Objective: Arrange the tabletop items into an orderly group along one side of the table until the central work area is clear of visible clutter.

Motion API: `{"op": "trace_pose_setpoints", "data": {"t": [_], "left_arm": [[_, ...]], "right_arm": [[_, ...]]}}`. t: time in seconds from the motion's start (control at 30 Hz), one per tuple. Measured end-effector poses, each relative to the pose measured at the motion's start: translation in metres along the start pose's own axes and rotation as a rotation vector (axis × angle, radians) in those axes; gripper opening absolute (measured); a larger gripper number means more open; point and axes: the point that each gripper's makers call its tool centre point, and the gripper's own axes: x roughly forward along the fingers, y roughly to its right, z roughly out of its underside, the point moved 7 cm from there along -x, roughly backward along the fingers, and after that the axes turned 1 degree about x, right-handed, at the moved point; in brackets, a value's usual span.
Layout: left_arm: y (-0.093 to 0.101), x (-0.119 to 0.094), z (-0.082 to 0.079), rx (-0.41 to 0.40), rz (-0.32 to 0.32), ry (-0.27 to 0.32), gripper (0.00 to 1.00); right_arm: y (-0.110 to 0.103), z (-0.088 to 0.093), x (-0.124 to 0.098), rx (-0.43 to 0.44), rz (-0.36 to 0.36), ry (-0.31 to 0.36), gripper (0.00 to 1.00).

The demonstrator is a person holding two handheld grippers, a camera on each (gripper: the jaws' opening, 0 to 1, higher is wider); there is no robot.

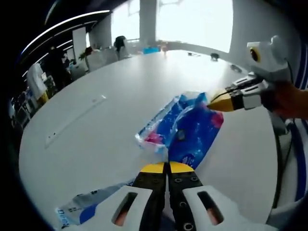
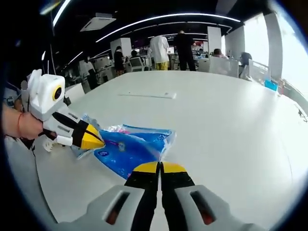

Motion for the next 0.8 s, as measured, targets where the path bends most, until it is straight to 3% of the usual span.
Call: {"op": "trace_pose_setpoints", "data": {"t": [0.8], "left_arm": [[-0.002,0.018,0.009,0.009,0.011,-0.041,0.00]], "right_arm": [[0.010,0.015,0.016,0.013,-0.001,-0.042,0.00]]}}
